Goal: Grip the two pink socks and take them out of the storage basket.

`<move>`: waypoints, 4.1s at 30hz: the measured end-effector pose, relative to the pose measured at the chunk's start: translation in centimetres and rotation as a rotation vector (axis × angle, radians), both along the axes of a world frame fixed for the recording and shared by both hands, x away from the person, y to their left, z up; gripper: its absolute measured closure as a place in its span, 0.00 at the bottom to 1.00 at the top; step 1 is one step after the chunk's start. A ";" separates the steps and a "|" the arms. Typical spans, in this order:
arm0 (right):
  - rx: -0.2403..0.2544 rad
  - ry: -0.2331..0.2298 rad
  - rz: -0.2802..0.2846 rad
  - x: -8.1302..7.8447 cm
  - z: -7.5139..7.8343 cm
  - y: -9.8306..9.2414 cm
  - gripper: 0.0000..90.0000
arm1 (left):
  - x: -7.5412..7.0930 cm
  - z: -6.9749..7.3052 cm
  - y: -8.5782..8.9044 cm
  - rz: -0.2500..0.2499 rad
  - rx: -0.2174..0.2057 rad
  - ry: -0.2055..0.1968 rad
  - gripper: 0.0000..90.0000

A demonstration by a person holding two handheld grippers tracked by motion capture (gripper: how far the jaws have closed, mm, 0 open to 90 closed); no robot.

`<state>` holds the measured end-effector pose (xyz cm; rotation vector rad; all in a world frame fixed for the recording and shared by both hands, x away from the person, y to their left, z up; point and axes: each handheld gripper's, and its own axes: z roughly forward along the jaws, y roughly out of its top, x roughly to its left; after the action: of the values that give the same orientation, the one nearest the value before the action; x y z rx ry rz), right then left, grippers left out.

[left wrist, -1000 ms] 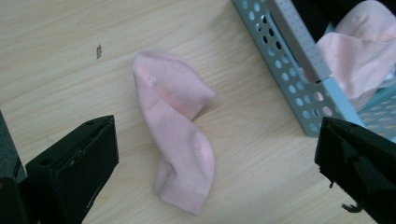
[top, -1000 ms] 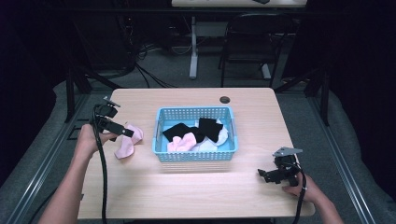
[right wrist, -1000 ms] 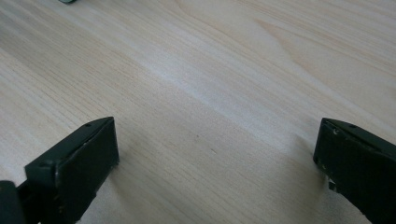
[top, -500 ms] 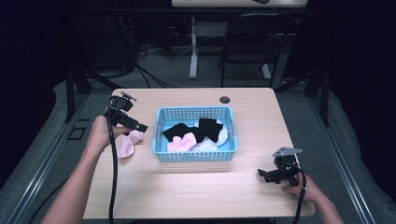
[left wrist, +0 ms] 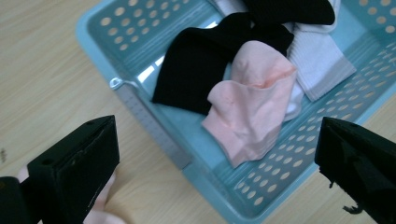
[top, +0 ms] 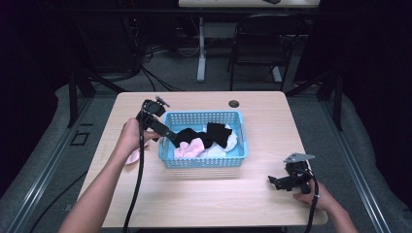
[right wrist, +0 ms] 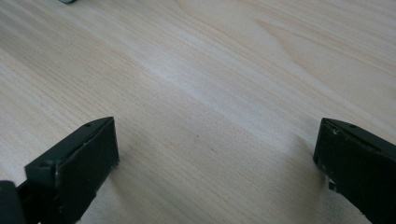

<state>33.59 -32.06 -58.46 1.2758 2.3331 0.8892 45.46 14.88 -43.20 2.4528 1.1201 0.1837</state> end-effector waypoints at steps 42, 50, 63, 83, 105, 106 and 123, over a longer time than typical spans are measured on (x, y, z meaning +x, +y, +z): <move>-0.001 0.000 0.000 0.0 0.0 0.0 0.00 | 2.7 -9.0 -8.4 -0.088 0.101 0.256 0.51; 0.000 0.000 0.000 0.0 0.0 0.0 0.00 | 2.7 -9.4 -8.5 -0.115 0.119 0.257 0.86; 0.000 0.000 0.001 0.0 0.0 0.0 0.00 | 1.9 -6.3 -6.9 -0.137 0.090 0.171 0.91; 0.000 0.000 0.000 0.0 0.0 0.0 0.00 | 1.7 -1.0 -4.6 -0.125 0.029 0.097 0.91; -0.001 0.001 0.000 0.0 0.0 0.0 0.00 | -0.3 5.6 0.2 -0.084 0.012 -0.017 0.91; -0.001 0.001 0.000 0.0 0.0 0.0 0.00 | -0.3 5.7 0.7 -0.083 0.018 -0.022 0.91; -0.001 0.001 -0.001 0.0 0.0 0.0 0.00 | -2.0 2.3 9.7 0.089 0.022 0.034 0.90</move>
<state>33.57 -32.05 -58.45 1.2771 2.3330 0.8879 43.49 24.61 -40.95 2.4353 1.2487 0.1824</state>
